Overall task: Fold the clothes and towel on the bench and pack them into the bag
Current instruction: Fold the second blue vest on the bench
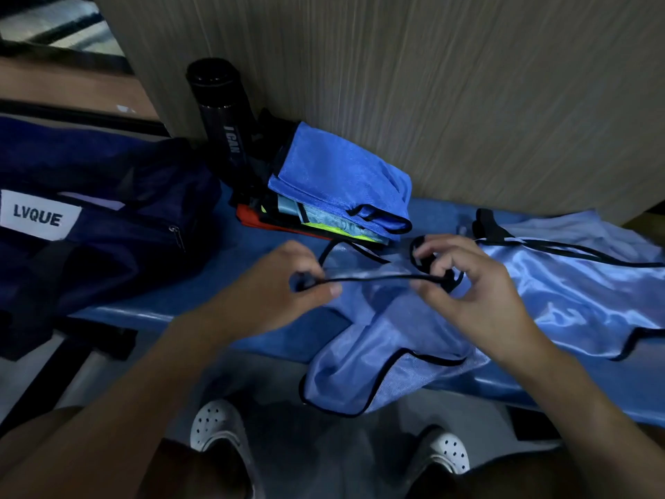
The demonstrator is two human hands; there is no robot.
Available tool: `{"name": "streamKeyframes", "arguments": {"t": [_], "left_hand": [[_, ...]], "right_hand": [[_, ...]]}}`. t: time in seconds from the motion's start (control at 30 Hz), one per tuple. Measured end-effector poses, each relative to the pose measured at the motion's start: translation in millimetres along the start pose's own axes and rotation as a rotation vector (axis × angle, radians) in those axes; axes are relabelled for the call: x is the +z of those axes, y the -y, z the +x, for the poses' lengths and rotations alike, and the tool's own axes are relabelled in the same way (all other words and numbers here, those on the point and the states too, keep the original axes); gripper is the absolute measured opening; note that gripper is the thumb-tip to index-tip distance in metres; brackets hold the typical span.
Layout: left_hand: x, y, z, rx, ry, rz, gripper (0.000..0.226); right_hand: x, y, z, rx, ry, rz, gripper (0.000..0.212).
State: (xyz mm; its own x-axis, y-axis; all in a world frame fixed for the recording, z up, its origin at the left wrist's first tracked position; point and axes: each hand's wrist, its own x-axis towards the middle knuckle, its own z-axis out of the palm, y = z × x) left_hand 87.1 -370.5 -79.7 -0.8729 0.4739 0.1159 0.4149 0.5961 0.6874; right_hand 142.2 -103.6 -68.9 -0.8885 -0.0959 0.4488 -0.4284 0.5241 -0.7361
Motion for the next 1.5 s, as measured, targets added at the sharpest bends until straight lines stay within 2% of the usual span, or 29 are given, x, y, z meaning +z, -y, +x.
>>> {"name": "streamKeyframes", "arguments": {"t": [0.03,0.1,0.17,0.27,0.4,0.47,0.53,0.6,0.7,0.77,0.83,0.93,1.13,1.23,1.37,1.5], "left_hand": [[1,4,-1,-0.070,0.076,0.010,0.064],[1,5,0,-0.167,0.101,0.003,0.072],[3,9,4,-0.231,0.062,0.007,0.060],[17,16,7,-0.285,-0.082,-0.041,0.025],[37,14,18,-0.355,-0.174,-0.096,0.031],[47,17,24,-0.337,-0.226,-0.044,0.025],[56,23,28,-0.320,-0.269,0.033,0.035],[61,25,31,-0.314,-0.297,0.147,0.030],[64,19,35,-0.382,-0.293,0.214,0.024],[63,14,36,-0.403,-0.284,0.164,0.013],[58,9,34,-0.358,-0.261,-0.013,0.006],[46,-3,27,-0.225,-0.192,-0.231,0.022],[29,-40,1,-0.013,0.037,-0.337,0.048],[28,-42,-7,-0.055,0.083,-0.316,0.048],[28,-40,-7,-0.086,0.050,-0.377,0.050],[24,-44,-6,-0.078,0.065,-0.420,0.053]], "right_hand": [[1,0,-2,-0.006,0.035,0.012,0.026],[2,0,-5,0.010,0.116,-0.001,0.025],[3,1,-10,0.049,0.172,-0.050,0.023],[5,1,-12,0.029,0.226,-0.089,0.021],[7,4,-9,0.021,0.288,-0.056,0.026],[7,6,-8,0.039,0.316,-0.036,0.022],[7,8,-7,0.029,0.323,-0.044,0.017],[8,8,-7,0.030,0.324,-0.061,0.015],[8,6,-8,0.041,0.317,-0.062,0.009],[6,3,-10,0.046,0.320,-0.062,0.007],[5,1,-10,0.047,0.314,-0.073,0.003],[5,-2,-10,0.033,0.266,-0.102,0.005],[12,-7,-3,0.008,0.160,-0.141,0.010],[15,-6,5,0.008,0.112,-0.125,0.013],[20,-7,7,-0.068,0.077,-0.151,0.023],[25,-4,6,-0.069,0.115,-0.112,0.018]]}}
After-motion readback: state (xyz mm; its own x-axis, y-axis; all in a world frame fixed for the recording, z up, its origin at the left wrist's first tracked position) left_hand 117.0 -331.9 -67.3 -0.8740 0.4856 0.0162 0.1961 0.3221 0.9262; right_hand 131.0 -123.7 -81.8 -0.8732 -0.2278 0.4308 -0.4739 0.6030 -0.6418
